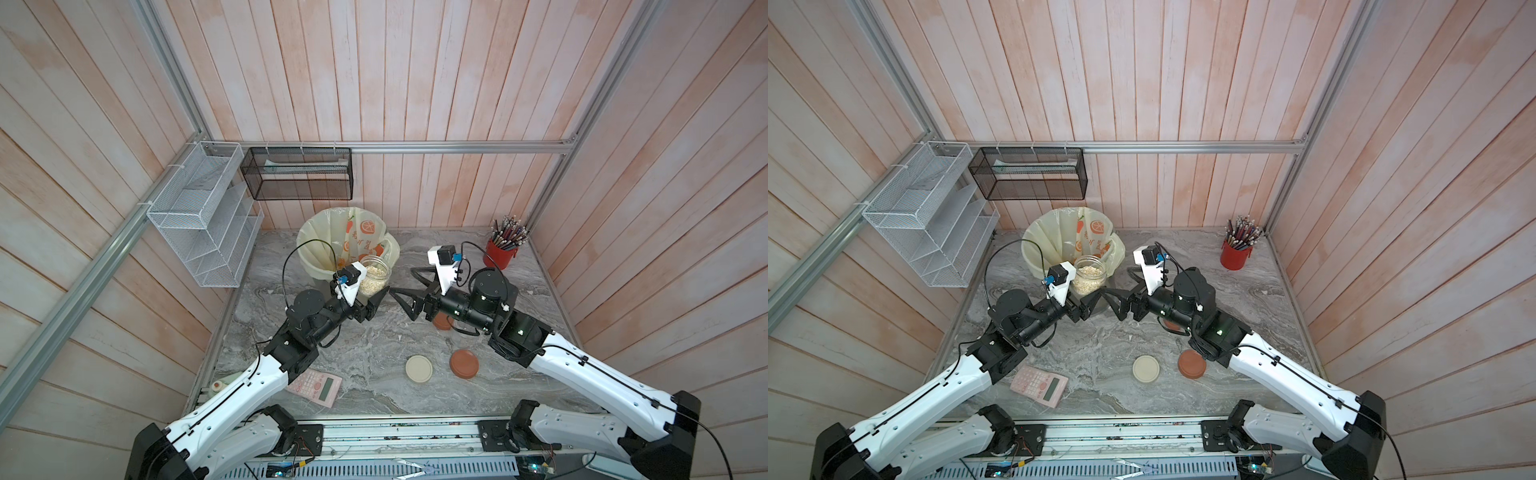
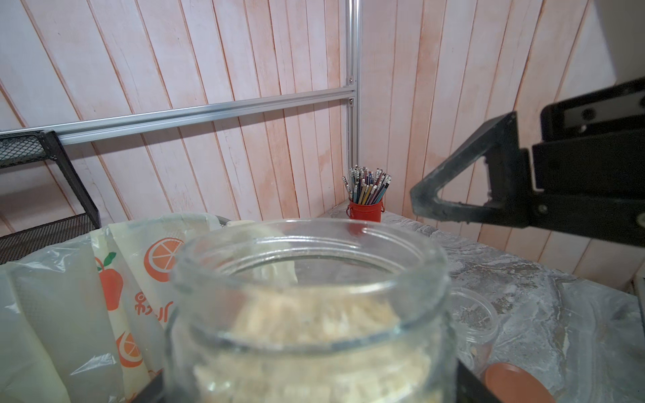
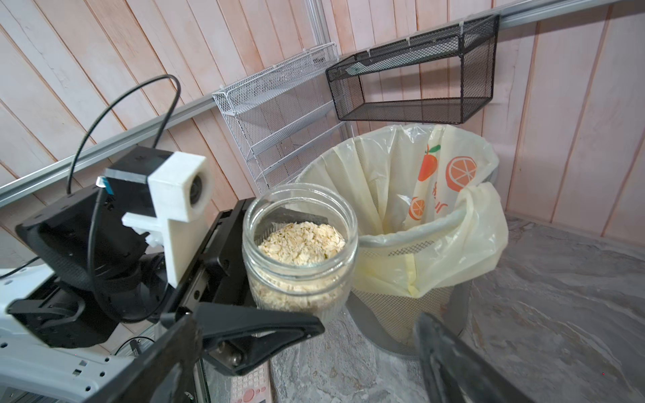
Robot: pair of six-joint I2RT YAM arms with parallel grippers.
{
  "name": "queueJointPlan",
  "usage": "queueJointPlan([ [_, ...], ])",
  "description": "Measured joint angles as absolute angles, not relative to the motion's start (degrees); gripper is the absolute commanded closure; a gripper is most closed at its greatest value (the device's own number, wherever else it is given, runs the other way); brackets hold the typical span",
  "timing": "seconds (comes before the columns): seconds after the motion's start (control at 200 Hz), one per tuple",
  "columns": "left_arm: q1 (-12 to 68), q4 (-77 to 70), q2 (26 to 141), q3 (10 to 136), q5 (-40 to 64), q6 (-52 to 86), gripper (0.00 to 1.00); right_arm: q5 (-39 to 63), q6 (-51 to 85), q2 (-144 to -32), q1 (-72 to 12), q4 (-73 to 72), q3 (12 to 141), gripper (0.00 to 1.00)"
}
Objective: Empty expired oatmeal from jars
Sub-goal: Pour the expired oatmeal into the trash bin.
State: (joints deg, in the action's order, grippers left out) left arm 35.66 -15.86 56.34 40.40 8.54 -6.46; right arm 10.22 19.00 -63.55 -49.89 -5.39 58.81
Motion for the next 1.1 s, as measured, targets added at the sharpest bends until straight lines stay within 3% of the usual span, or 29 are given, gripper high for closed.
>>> queueJointPlan([
  [1.1,26.2,-20.2,61.0,43.6,18.8,-6.2,1.0,15.4,17.8,-86.1,-48.6,-7.9,78.1,0.02],
])
